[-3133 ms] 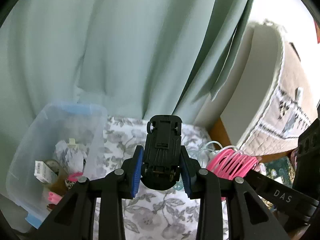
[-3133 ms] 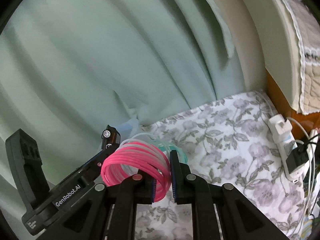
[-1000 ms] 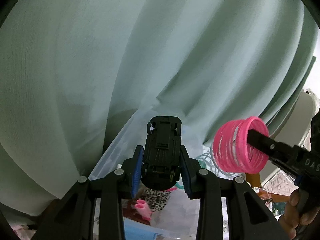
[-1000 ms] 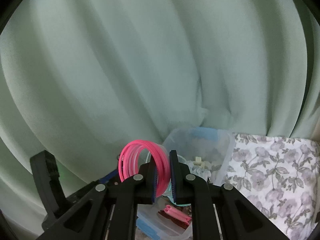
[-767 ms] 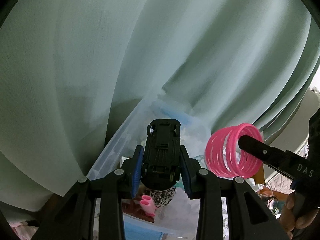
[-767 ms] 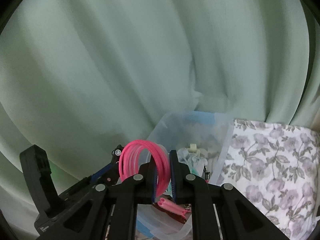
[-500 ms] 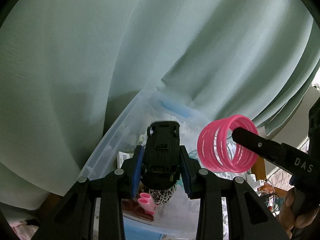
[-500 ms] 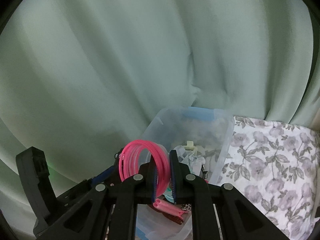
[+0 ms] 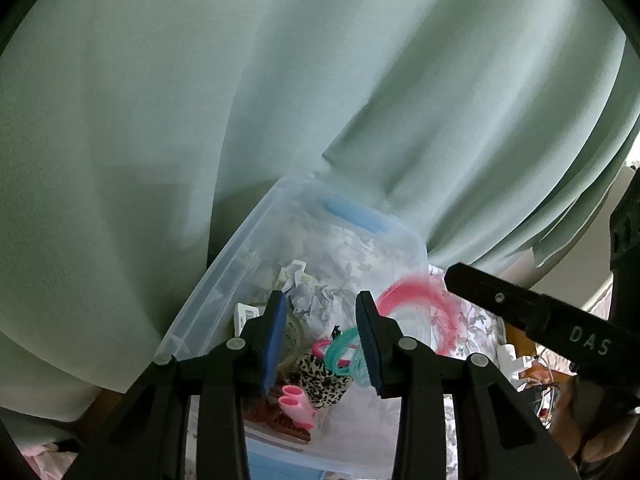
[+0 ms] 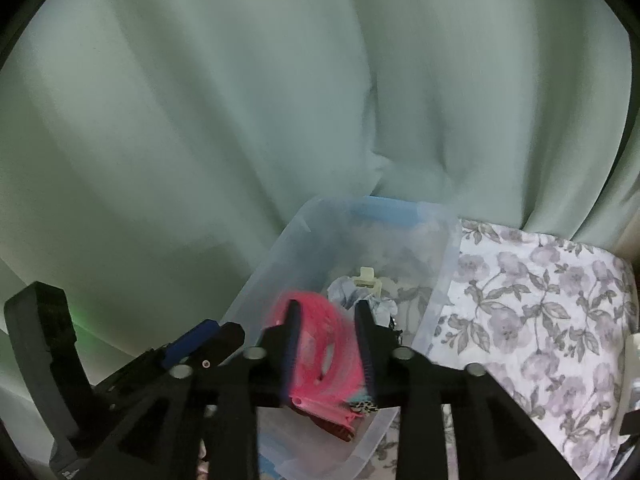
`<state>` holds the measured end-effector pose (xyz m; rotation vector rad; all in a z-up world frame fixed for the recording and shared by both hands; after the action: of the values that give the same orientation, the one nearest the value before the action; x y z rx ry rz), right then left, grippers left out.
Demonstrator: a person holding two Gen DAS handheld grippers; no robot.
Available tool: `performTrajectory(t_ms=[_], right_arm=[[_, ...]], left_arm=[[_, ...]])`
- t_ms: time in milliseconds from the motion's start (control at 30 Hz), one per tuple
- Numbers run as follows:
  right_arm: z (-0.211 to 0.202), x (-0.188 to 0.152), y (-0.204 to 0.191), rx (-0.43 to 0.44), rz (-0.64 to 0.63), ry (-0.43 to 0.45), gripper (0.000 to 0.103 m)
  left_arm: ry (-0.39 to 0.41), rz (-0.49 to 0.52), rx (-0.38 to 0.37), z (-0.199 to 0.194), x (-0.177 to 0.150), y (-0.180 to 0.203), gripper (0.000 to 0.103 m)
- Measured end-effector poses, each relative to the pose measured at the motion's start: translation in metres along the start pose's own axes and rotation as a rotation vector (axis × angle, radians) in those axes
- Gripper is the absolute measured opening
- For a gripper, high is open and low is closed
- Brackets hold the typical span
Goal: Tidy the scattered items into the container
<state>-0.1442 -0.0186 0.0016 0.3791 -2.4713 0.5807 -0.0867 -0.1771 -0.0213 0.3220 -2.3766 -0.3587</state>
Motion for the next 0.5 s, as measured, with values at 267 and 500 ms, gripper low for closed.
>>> performTrajectory(t_ms=[267, 500], right_arm=[[-0.009, -0.003, 0.004, -0.001, 0.007, 0.022, 0.044], [-0.015, -0.013, 0.007, -0.011, 0.013, 0.012, 0.050]], left_arm=[[-0.002, 0.022, -0.001, 0.007, 0.002, 0.009, 0.064], [-0.011, 0.051, 0.011, 0.003, -0.004, 0.019, 0.079]])
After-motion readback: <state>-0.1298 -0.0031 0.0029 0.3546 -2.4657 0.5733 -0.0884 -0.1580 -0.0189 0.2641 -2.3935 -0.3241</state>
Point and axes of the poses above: each gripper's, at about its wrist camera, not at the fingertips, and z roughly the way its jaws point, y to its right, x to its top, the point moved 3 cm from there along z, roughly the way its jaws point, and after that the axes turned 4 degrees about -y, right-handed, at the moved point
